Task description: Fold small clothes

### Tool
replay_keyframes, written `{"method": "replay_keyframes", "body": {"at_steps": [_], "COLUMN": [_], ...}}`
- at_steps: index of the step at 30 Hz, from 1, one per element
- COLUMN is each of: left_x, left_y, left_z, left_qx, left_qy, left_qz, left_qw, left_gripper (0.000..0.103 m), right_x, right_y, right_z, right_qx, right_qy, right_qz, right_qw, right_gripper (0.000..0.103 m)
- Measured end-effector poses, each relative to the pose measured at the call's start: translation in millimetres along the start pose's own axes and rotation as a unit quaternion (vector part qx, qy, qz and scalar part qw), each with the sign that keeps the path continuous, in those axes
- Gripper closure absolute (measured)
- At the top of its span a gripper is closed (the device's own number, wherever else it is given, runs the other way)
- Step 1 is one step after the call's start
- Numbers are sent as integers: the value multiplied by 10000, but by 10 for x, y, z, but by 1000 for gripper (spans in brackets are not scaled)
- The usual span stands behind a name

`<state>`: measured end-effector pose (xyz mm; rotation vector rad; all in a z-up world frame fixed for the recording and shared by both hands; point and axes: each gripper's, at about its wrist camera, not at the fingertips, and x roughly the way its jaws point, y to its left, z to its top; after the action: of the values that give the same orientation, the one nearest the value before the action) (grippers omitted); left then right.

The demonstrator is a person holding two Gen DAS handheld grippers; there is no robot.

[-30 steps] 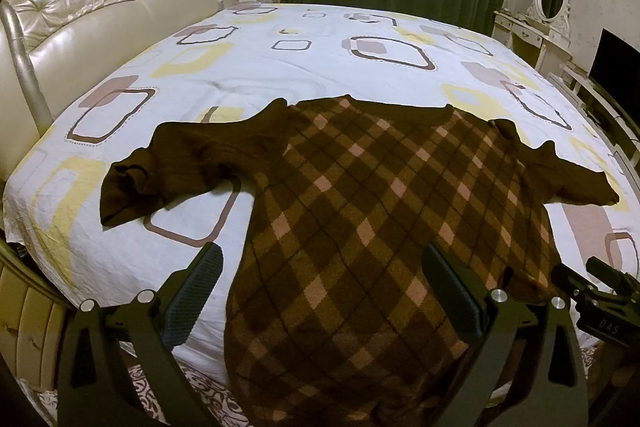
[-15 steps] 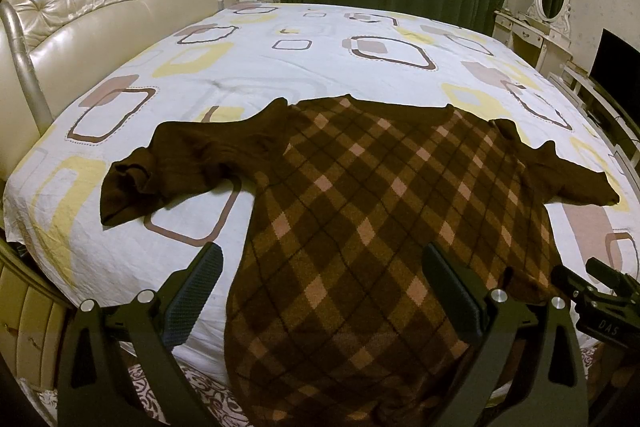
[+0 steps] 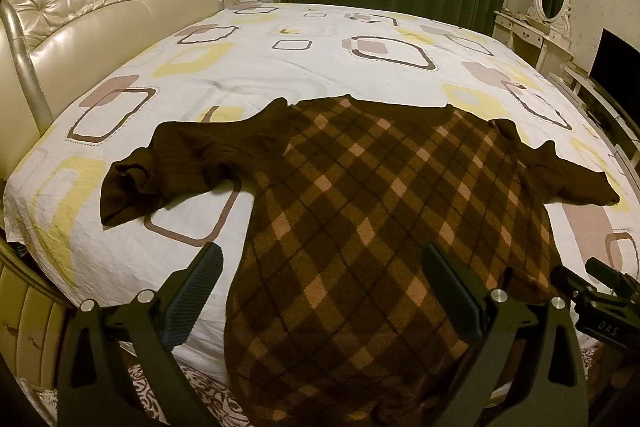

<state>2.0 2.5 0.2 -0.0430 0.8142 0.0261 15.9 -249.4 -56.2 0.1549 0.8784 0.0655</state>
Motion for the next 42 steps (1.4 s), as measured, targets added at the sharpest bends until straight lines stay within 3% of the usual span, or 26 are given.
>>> {"method": "replay_keyframes", "body": {"at_steps": [19,23,26,30,32,33,34,35,38,42], "left_x": [10,84,183,289,309,326,352,384,490,627], "left_y": [39,129,180,230,238,244,255,268,320,315], "left_z": [-9,-10,-36,-51,-36,-22,-1,22,76,96], "left_qx": [-49,-320,-471,-552,-444,-418,-408,-422,-601,-697], "left_qy": [3,206,463,631,551,510,481,484,562,758], "left_qz": [71,-255,-445,-548,-434,-374,-318,-274,-222,-117], "left_qw": [10000,9990,9968,9950,9965,9971,9975,9976,9964,9946], "left_gripper": [4,4,4,4,4,4,4,4,4,4], "right_x": [-6,-54,-137,-254,-273,-256,-219,-159,39,242], "right_y": [-21,-331,-847,-1837,-2449,-2736,-3016,-3263,-3840,-4299], "right_z": [2,180,412,653,723,741,749,757,752,782], "right_qx": [163,546,1091,2050,2712,3040,3371,3673,4294,4584], "right_qy": [54,-3,-243,-684,-902,-948,-953,-895,-800,-791], "right_qz": [113,253,312,201,77,56,32,-1,-45,-90], "right_qw": [9998,9982,9932,9762,9583,9479,9366,9258,8996,8852], "right_gripper": [2,2,2,2,4,15,34,40,43,43]}}
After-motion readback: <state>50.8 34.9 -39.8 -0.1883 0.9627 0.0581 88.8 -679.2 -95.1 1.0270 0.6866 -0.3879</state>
